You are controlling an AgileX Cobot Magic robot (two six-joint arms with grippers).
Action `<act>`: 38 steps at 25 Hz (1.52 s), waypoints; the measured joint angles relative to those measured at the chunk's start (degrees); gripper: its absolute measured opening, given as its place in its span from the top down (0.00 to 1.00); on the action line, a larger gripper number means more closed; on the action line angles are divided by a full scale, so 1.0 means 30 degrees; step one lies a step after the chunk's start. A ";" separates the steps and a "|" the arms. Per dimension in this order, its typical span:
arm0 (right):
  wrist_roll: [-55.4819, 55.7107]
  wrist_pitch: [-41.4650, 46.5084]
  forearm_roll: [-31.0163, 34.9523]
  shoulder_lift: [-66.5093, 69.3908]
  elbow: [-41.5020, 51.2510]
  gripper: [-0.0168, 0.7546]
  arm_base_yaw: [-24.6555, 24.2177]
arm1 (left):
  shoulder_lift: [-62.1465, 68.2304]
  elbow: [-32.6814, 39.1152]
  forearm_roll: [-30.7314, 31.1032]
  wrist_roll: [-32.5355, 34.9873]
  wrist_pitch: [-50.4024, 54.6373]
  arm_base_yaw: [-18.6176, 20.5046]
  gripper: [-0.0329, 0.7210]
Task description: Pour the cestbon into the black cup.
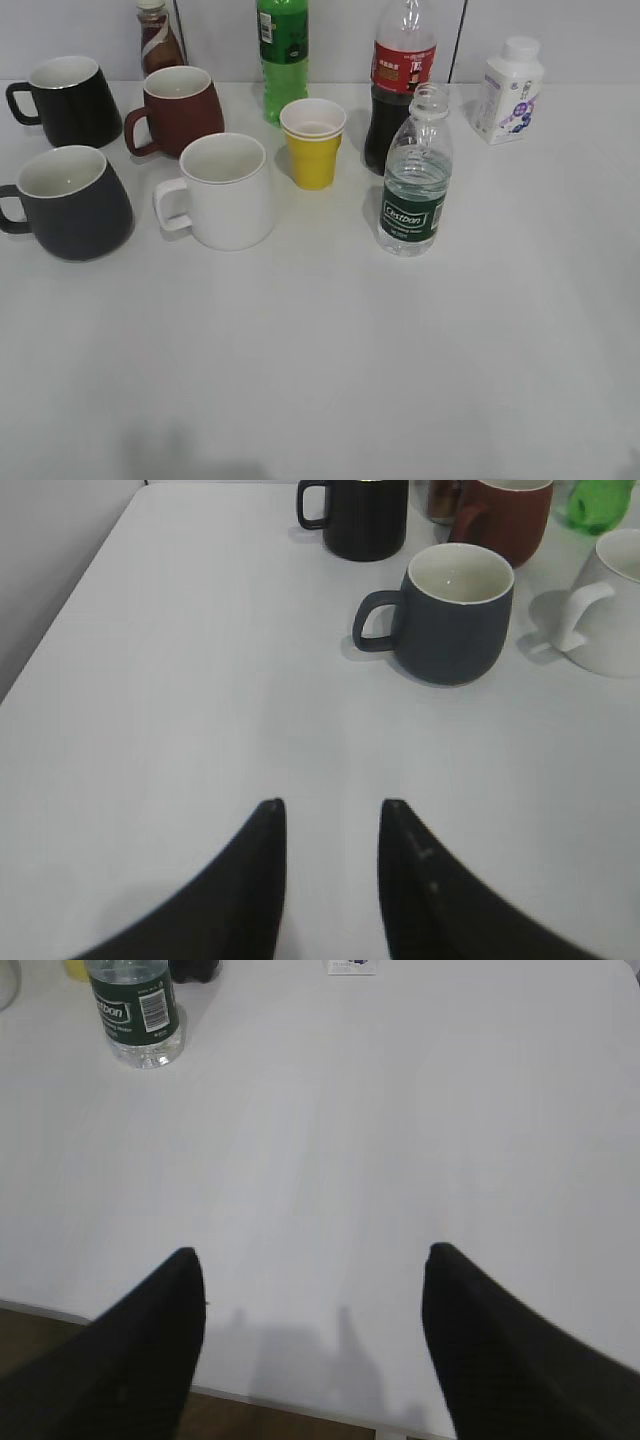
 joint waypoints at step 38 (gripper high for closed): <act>0.0000 0.0016 0.0000 0.0000 0.0000 0.31 0.0000 | 0.0000 0.0000 0.0000 0.0000 0.0000 0.0000 0.64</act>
